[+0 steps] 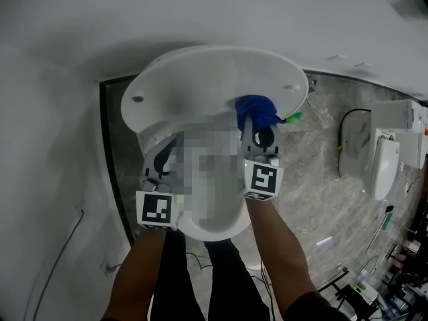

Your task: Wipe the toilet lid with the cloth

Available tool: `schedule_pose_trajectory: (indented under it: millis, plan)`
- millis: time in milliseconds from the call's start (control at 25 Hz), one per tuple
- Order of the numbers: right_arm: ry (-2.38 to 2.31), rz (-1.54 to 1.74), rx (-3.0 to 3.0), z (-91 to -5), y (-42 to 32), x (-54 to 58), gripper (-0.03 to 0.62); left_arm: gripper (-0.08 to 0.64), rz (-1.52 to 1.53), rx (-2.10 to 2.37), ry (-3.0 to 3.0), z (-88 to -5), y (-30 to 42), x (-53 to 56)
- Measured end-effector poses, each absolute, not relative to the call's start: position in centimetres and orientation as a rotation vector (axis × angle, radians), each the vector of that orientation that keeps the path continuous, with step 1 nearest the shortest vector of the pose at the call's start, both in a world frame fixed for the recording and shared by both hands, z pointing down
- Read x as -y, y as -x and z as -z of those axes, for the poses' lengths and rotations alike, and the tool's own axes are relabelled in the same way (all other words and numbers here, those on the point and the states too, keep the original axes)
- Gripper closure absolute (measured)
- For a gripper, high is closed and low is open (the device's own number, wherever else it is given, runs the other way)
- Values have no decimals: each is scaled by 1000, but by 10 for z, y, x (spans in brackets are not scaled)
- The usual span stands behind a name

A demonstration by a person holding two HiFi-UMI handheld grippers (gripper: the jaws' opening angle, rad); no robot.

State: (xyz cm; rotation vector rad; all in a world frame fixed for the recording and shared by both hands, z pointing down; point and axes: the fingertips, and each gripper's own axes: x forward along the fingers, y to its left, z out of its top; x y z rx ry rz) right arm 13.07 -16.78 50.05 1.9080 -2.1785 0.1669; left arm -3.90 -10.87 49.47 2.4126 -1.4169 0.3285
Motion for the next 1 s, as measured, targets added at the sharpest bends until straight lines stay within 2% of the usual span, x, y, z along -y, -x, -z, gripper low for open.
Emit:
schedule_pose_trajectory:
  millis: [240, 480, 680, 1000]
  plan:
    - [-1959, -95, 2104, -494, -177, 161, 534, 532, -313, 1379, -2437, -493, 8, 106]
    - [-1908, -68, 2048, -495, -187, 147, 534, 532, -321, 1412, -2446, -482, 17, 109]
    - [-1735, -12, 2297, -487, -109, 134, 534, 532, -313, 1479, -2375, -492, 51, 99]
    - [-1362, -347, 2522, -536, 38, 104, 535, 532, -343, 1582, -2256, -509, 119, 76]
